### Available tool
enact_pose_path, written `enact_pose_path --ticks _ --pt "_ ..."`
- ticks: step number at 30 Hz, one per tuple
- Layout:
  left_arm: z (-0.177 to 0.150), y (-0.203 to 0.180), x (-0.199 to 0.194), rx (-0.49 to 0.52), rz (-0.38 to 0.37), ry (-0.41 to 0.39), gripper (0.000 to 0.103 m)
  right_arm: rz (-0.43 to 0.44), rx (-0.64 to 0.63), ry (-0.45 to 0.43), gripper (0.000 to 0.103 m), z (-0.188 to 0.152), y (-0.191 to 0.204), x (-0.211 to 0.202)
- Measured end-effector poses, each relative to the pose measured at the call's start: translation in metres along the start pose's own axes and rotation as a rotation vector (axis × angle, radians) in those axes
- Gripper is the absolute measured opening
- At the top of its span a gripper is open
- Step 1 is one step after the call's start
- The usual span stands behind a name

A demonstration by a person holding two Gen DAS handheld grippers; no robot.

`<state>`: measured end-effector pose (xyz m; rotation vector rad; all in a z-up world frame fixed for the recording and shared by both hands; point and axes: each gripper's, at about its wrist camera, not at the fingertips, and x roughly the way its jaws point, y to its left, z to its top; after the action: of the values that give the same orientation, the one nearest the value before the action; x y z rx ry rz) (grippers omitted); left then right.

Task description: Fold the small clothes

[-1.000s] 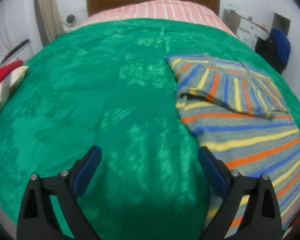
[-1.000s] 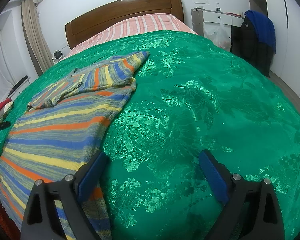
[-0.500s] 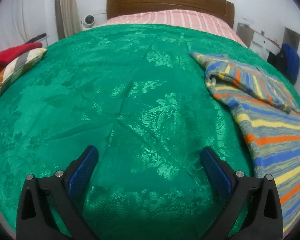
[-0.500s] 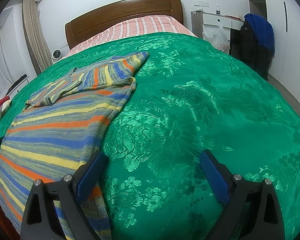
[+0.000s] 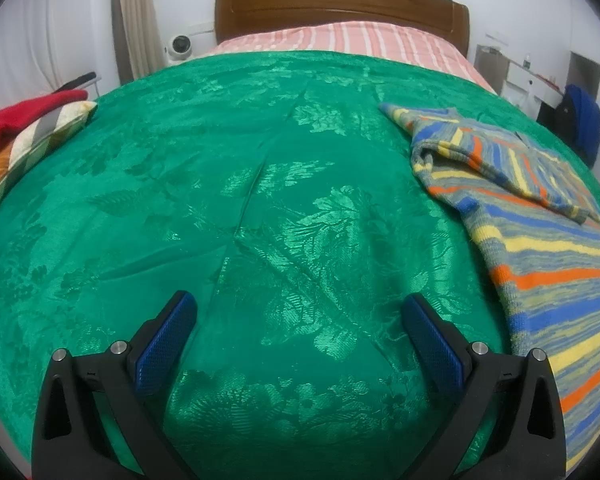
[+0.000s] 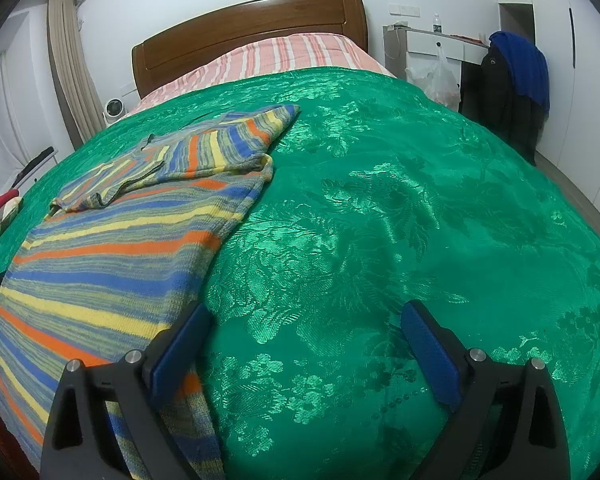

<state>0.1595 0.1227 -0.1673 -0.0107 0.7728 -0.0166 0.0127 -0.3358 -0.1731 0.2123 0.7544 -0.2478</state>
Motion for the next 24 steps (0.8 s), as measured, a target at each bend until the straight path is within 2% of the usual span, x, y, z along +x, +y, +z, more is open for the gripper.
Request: enact_pose_path --ticks 24 --pt "-0.0011 -0.0003 -0.0006 0.001 0.003 -0.006 0.103 -0.001 0.0 0.0 0.096 0.0 0.0001 0.0003"
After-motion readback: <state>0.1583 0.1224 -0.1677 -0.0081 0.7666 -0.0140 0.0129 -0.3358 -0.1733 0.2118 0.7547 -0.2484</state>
